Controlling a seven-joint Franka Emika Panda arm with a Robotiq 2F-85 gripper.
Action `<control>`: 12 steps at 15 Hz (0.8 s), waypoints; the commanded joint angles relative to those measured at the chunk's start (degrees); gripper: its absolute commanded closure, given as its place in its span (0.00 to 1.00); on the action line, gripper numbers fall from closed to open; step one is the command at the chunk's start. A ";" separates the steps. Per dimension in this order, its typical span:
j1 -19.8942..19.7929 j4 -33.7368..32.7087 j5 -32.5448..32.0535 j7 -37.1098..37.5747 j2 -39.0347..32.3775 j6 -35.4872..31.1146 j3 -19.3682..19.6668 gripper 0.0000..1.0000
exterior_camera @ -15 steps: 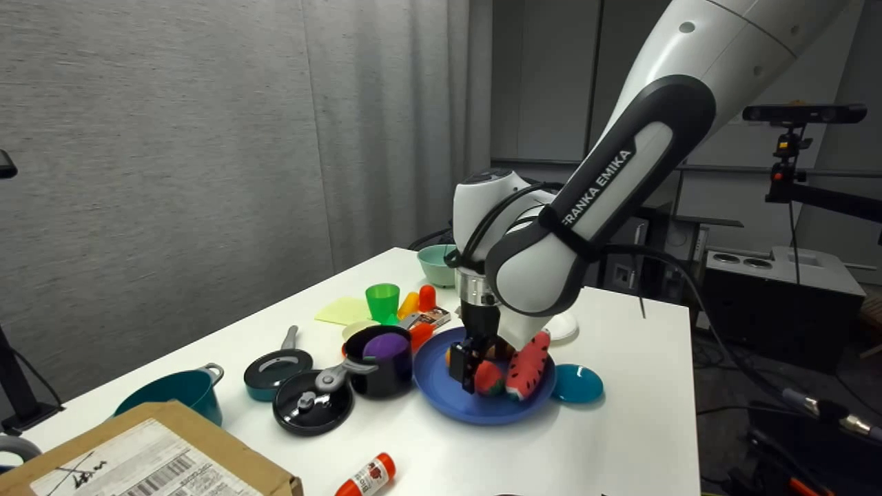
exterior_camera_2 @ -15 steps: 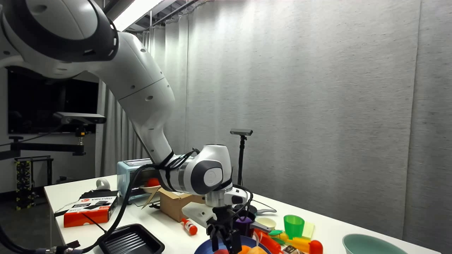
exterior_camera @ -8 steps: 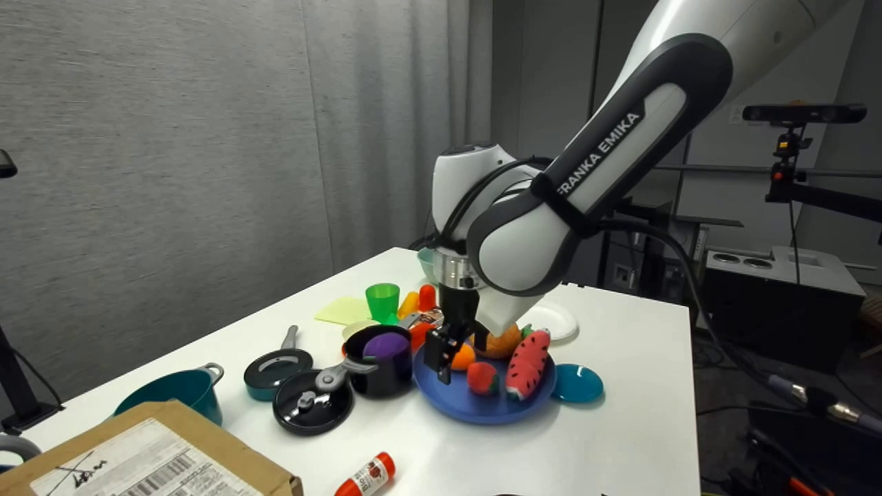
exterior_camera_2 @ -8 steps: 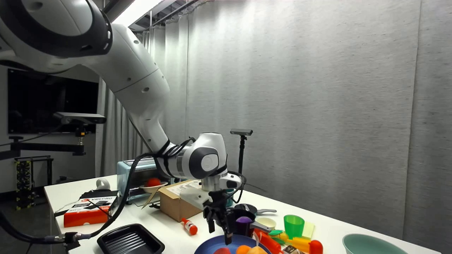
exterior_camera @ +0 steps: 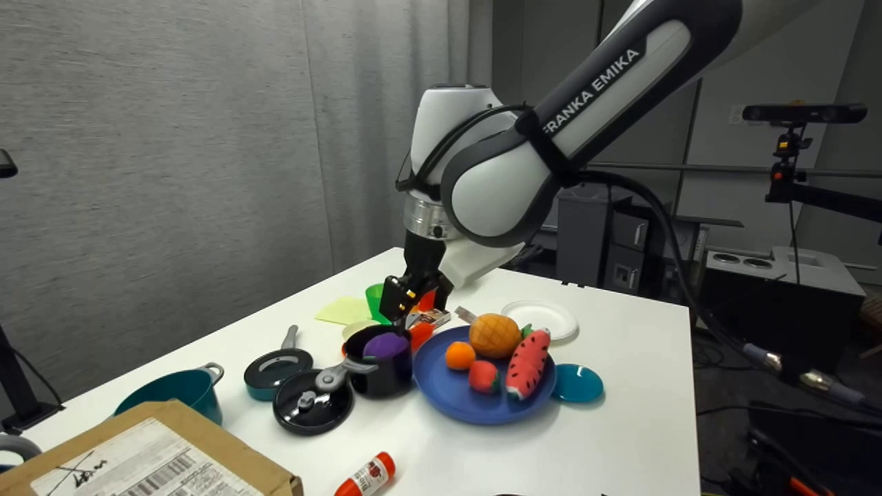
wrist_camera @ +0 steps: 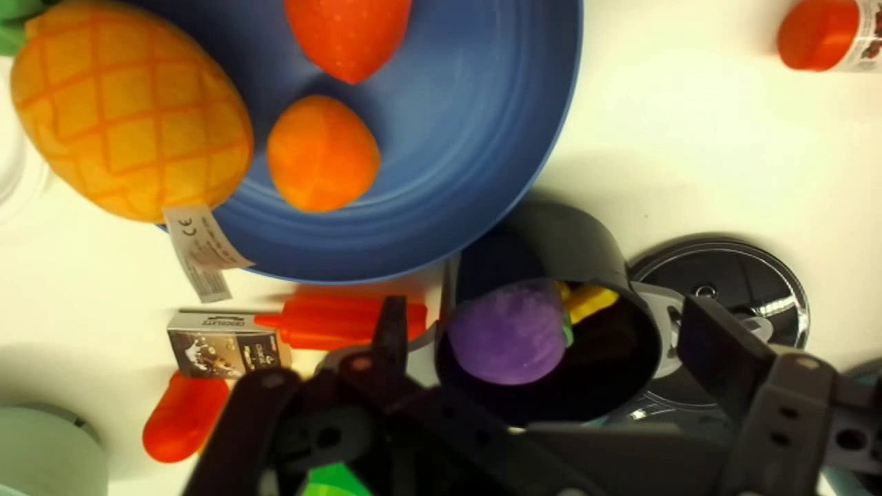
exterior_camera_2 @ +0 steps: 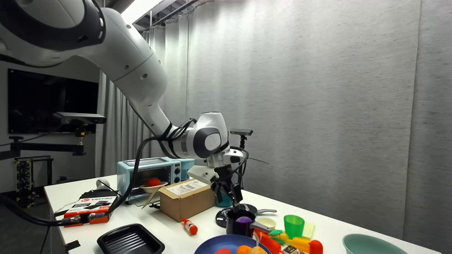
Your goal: Put all the plush fruit toys on the plate
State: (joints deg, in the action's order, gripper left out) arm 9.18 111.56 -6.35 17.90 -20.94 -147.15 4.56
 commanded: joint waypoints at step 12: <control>-0.86 -3.16 0.49 0.53 -2.32 1.70 -0.98 0.00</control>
State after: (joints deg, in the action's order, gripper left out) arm 9.02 111.32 -6.40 18.16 -21.43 -147.10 4.28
